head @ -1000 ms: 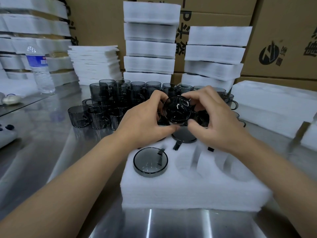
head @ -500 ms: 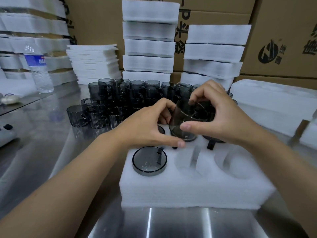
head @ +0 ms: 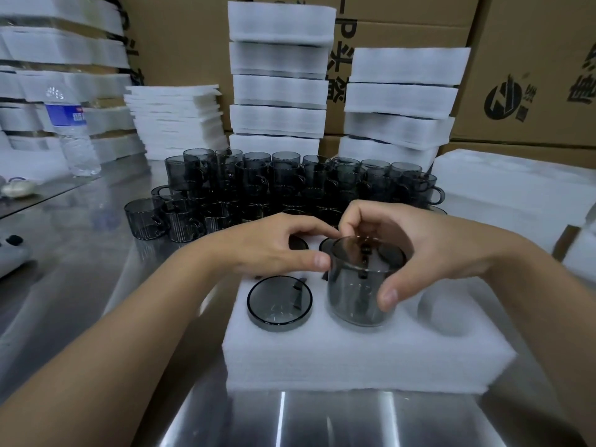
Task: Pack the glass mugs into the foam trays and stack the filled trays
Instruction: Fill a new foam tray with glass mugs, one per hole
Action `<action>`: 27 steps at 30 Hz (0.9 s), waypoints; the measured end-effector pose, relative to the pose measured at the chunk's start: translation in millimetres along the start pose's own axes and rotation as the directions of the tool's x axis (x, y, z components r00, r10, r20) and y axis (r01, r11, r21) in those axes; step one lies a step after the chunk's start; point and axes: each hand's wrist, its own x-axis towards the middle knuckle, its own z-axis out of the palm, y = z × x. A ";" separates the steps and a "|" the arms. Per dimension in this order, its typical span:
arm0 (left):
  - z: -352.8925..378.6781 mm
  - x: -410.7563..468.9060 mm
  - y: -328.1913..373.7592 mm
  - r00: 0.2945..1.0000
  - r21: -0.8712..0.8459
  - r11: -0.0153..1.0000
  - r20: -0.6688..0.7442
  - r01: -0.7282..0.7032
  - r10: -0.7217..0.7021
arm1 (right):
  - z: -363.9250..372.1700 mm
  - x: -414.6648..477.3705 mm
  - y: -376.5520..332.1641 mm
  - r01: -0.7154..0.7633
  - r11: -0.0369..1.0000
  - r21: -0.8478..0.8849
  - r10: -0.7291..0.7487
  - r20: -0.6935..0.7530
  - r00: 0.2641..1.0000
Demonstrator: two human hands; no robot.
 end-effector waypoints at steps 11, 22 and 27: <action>1.0 -1.4 3.5 1.000 0.007 1.000 0.015 0.016 -0.017 | 9.9 0.8 -10.6 -0.121 0.971 -0.205 0.137 0.065 0.989; 1.4 -1.7 4.2 0.997 0.041 0.996 -0.003 0.076 -0.076 | 2.7 -2.0 -9.1 -0.201 0.948 -0.248 0.225 0.073 0.972; 2.1 -1.3 5.9 0.996 0.040 0.995 -0.009 0.092 -0.091 | 1.3 -1.7 -8.4 -0.231 0.915 -0.332 0.256 0.035 0.966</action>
